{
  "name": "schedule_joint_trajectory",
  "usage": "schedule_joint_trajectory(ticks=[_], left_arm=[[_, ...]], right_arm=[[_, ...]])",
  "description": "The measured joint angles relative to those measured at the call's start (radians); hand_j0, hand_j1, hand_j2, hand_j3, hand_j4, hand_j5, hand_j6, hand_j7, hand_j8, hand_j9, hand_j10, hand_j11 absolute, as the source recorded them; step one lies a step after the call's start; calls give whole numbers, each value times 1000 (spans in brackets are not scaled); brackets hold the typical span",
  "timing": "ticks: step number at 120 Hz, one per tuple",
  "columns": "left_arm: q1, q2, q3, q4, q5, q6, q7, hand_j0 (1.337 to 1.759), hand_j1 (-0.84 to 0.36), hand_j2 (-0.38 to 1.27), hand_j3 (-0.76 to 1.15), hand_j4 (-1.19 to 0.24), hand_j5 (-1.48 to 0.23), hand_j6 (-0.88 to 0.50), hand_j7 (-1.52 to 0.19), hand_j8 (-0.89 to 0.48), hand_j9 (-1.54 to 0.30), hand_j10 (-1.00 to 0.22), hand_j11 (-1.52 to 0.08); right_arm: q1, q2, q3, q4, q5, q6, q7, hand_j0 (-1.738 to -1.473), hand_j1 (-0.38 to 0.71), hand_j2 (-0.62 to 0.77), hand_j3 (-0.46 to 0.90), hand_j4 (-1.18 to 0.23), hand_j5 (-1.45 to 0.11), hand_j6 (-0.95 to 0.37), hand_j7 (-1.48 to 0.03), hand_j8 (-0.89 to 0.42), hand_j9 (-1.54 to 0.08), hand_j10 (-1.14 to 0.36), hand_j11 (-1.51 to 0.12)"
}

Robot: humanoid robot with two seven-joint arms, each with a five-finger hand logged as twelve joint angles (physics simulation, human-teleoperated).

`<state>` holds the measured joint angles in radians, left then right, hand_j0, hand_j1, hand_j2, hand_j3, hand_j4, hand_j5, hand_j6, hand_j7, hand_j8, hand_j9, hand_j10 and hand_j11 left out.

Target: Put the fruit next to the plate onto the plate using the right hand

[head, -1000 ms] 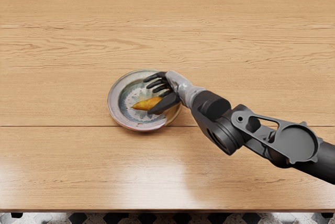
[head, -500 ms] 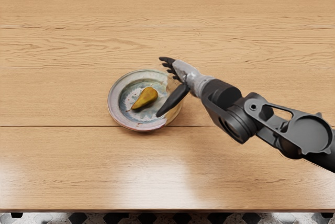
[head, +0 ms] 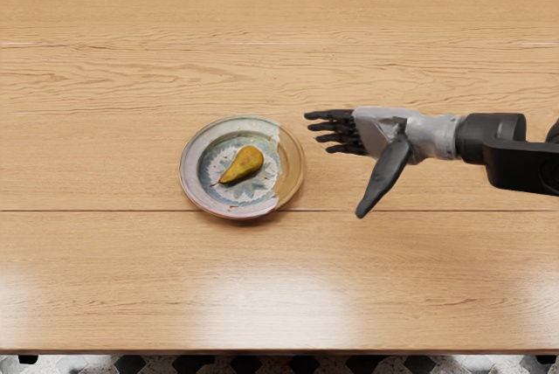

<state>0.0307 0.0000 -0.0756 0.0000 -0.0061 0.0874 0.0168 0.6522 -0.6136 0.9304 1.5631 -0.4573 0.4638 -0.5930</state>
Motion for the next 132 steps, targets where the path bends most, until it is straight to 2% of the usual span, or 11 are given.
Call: schedule_joint_trajectory(ticks=[19, 48, 132], left_arm=[[1, 0, 0, 0, 0, 0, 0, 1658, 349, 0, 0, 0, 0, 0, 0, 0, 0, 0, 0], [0, 0, 0, 0, 0, 0, 0, 1658, 349, 0, 0, 0, 0, -1, 0, 0, 0, 0, 0], [2, 0, 0, 0, 0, 0, 0, 1658, 349, 0, 0, 0, 0, 0, 0, 0, 0, 0, 0]], right_arm=[[-22, -78, 25, -22, 157, 110, 1, -1658, -348, 1, 0, -2, -2, -2, -2, -1, -2, -1, -2], [-44, -166, 31, -79, 322, 144, 1, -1658, -349, 1, 0, 0, -1, 0, -1, 0, -1, 0, -1], [-57, -189, 31, -98, 354, 147, 1, -1658, -349, 1, 0, 0, 0, 0, 0, 0, 0, 0, 0]])
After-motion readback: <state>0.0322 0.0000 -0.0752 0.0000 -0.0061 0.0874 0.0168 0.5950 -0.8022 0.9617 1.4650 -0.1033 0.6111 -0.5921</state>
